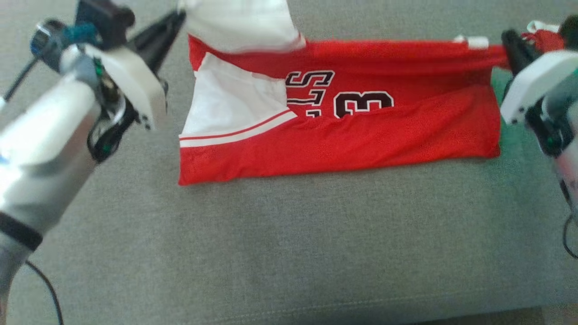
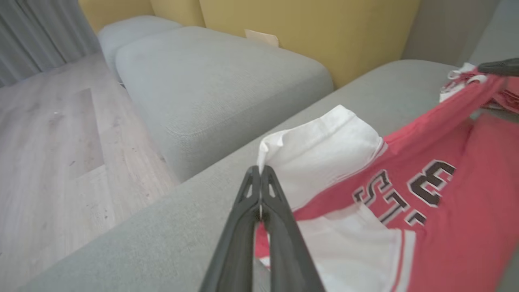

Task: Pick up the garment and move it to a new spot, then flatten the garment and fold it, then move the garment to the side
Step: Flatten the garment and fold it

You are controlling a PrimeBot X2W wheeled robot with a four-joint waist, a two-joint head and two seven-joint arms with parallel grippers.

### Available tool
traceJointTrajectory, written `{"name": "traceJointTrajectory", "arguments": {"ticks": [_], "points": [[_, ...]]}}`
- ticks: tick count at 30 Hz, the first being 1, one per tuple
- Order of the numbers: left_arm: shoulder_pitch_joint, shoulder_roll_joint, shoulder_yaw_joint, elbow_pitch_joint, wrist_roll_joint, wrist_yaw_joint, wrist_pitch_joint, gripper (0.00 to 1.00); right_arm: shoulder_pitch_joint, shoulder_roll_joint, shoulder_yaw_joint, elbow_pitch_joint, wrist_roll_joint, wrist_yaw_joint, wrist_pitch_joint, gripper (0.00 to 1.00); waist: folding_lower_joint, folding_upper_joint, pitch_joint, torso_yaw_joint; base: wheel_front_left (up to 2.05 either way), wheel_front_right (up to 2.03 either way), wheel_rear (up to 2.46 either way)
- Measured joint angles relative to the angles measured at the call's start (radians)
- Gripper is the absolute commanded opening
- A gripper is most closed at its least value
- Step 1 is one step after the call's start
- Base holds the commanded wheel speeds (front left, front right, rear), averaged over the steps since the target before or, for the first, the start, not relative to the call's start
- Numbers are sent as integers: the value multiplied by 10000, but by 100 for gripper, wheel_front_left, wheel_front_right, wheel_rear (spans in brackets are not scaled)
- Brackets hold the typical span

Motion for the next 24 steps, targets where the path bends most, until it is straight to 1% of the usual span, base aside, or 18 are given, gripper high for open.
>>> {"name": "traceJointTrajectory", "arguments": {"ticks": [2,3,6,8,9,11,13,16,20,24], "points": [[319,265,-123,-546,-90,31,215,0,345,-261,268,-251,301,0,276,0,0,0,-165,61,0,0,0],[667,570,-232,-1120,-161,138,458,0,649,-512,535,-485,581,0,554,0,0,0,-318,121,0,0,0],[1221,1080,-485,-2031,-268,230,890,0,1066,-859,924,-867,984,0,1007,0,0,0,-519,193,0,0,0],[1627,1413,-683,-2681,-407,276,1183,0,1337,-1051,1174,-1160,1266,0,1306,0,0,0,-642,222,0,0,0],[1627,1413,-683,-2681,-407,276,1183,0,1337,-1051,1174,-1160,1266,0,1306,0,0,0,-642,222,0,0,0],[1974,1732,-849,-3283,-510,286,1511,0,1576,-1239,1325,-1452,1570,0,1569,0,0,0,-741,238,0,0,0],[2243,2044,-957,-3827,-644,416,1776,0,1767,-1423,1498,-1695,1860,0,1870,0,0,0,-834,242,0,0,0],[2483,2504,-1064,-4575,-966,477,2240,0,1981,-1661,1680,-2031,2173,0,2255,0,0,0,-956,211,0,0,0],[2714,2907,-1162,-5384,-1285,545,2826,0,2154,-1862,1870,-2336,2452,0,2677,0,0,1,-1098,144,0,0,0],[2871,3208,-1319,-5868,-1572,546,3384,0,2358,-1912,2038,-2566,2577,0,3001,0,0,0,-1192,71,0,0,0]]}}
